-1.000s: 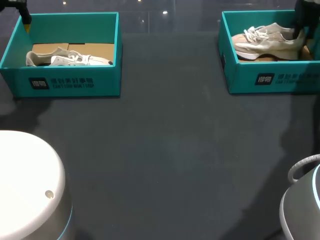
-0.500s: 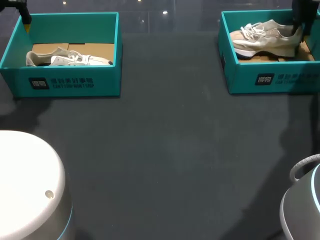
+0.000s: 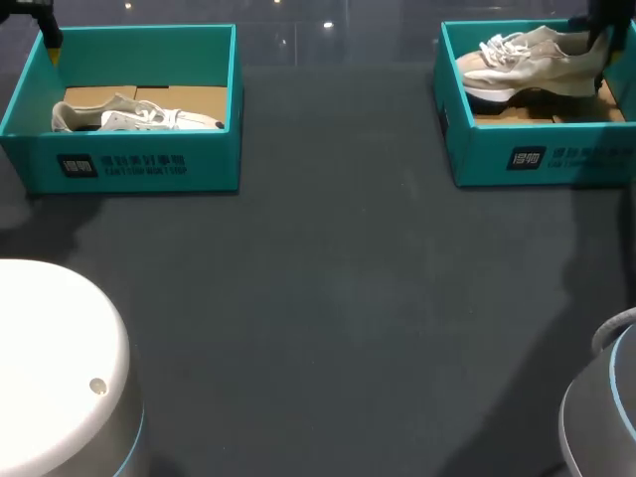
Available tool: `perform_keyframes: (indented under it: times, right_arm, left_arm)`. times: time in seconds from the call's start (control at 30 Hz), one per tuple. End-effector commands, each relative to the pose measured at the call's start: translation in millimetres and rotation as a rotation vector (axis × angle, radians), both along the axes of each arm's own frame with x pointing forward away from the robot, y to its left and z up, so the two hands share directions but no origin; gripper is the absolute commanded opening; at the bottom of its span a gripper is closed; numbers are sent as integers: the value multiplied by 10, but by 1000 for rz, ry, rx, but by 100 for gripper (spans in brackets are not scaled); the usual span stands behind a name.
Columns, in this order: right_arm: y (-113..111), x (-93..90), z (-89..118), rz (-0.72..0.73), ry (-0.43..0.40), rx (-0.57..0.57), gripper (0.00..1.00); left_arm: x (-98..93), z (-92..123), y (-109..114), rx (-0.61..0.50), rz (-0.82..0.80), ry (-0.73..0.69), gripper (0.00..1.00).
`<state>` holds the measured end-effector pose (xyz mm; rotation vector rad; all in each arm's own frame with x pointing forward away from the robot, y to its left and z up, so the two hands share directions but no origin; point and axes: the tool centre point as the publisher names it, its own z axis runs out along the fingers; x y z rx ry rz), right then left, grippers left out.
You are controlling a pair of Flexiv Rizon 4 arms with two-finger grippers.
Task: Take the shoe out of the shoebox, open the shoe tongue, remove and reinsert the insole, then place the shoe into the shoebox
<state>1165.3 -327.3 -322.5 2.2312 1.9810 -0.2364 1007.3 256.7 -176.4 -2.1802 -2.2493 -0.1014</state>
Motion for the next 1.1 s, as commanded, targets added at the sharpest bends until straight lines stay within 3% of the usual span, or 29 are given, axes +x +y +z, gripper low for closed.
perform_keyframes:
  times: [0.03,0.53,1.1]
  right_arm:
    - [-40,-25,139,-6,5,-18,0]
    - [-303,11,379,15,13,-84,0]
    - [-247,-5,1083,30,3,-112,0]
  left_arm:
    - [1,3,3,1,-1,0,100]
    - [1,3,3,1,-1,0,100]
    - [1,3,3,1,-1,0,100]
